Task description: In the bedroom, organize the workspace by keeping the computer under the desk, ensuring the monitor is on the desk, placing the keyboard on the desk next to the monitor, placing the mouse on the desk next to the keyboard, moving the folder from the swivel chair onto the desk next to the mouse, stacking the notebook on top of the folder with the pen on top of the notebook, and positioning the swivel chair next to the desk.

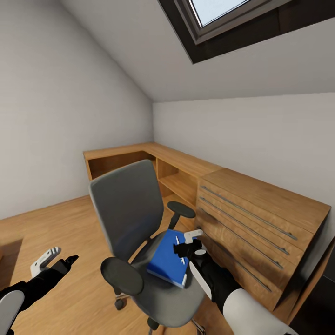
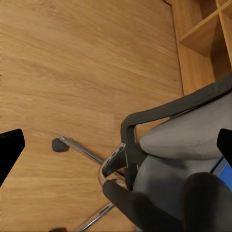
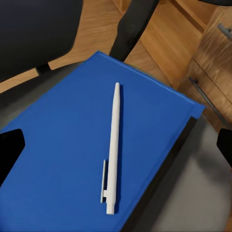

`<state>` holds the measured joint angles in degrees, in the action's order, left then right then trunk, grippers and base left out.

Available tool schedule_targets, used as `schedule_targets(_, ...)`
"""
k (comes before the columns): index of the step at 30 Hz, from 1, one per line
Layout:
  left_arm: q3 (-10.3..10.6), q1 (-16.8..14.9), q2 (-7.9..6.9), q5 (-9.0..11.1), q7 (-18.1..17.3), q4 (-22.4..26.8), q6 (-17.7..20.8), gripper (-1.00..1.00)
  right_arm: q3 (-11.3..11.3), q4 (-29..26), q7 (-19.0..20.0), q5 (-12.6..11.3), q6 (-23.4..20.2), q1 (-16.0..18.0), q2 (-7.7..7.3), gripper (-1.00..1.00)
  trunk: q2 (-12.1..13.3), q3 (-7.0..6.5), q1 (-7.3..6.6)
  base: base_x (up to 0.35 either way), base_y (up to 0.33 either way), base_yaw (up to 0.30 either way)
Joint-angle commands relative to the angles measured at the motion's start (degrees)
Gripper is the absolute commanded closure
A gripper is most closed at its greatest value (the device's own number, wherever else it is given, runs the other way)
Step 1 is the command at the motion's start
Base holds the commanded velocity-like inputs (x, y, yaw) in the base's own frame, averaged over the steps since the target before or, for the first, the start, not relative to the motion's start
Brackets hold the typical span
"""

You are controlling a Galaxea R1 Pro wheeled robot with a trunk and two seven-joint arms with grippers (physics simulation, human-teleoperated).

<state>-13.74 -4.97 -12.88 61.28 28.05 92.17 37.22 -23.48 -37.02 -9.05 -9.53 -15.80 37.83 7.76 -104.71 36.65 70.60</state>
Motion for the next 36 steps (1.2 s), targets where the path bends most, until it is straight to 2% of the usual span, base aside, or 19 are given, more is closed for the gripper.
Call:
schedule_targets(1, 0.0, 0.0, -0.02, 0.6, 0.5, 0.0, 0.1, -1.0, -0.4, -0.2, -0.5, -0.6, -0.3, 0.1, -0.05, -1.0, -0.4, 0.25, 0.22, 0.0, 0.0, 0.0)
schedule_targets(2, 0.0, 0.0, -0.03, 0.5, 0.6, 0.0, 0.1, -1.0, -0.4, -0.4, -0.5, -0.6, -0.3, 0.1, -0.04, -1.0, -0.8, 0.43, 0.44, 0.0, 0.0, 0.017)
schedule_targets(3, 0.0, 0.0, 0.0, -1.3, 2.4, -0.3, 0.1, -1.0, -0.4, -0.6, -0.5, -0.7, -0.3, 0.1, 0.02, -1.0, -1.2, 0.61, 0.66, 0.0, 0.0, 0.189)
schedule_targets(6, 0.4, 0.0, 0.11, -3.3, 5.1, -0.4, 0.0, -1.0, -0.3, -0.6, -0.5, -0.6, 0.0, 0.1, -0.02, -1.0, -2.5, 1.15, 1.32, 0.0, 0.0, 0.219)
schedule_targets(8, 1.0, 0.0, 0.12, -3.5, 5.5, -0.5, 0.0, -1.0, -0.3, -0.6, -0.5, -0.6, 0.1, 0.1, -0.02, -1.0, -3.3, 1.52, 1.76, 0.0, 0.0, 0.155)
schedule_targets(10, 4.4, 0.0, 0.12, -3.8, 7.1, -0.7, -0.1, -1.0, -0.2, -0.6, -0.4, -0.6, 0.2, 0.1, -0.09, -1.0, -4.1, 1.88, 2.2, 0.0, 0.0, 0.047)
schedule_targets(12, 6.4, 0.0, 0.12, -3.9, 9.0, -0.8, -0.2, -1.0, -0.2, -0.6, -0.4, -0.6, 0.3, 0.1, -0.11, -1.0, -4.9, 2.24, 2.64, 0.0, 0.0, 0.015)
schedule_targets(15, 7.3, 0.0, 0.13, -3.9, 10.1, -0.8, -0.3, -1.0, -0.2, -0.6, -0.4, -0.6, 0.3, 0.1, -0.11, -1.0, -6.1, 2.78, 3.3, 0.0, 0.0, 0.006)
schedule_targets(27, 8.9, 0.0, 0.13, -4.0, 10.7, -0.9, -0.5, -1.0, -0.3, -0.7, -0.5, -0.5, 0.7, 0.0, -0.05, -1.0, -10.9, 4.94, 5.93, 0.0, 0.0, 0.0)
schedule_targets(36, 8.7, 0.0, 0.05, -4.0, 10.3, -0.9, -0.6, -1.0, -0.3, -0.7, -0.4, -0.5, 0.6, 0.0, -0.09, -1.0, -10.9, 4.94, 5.93, 0.014, 0.0, 0.0)
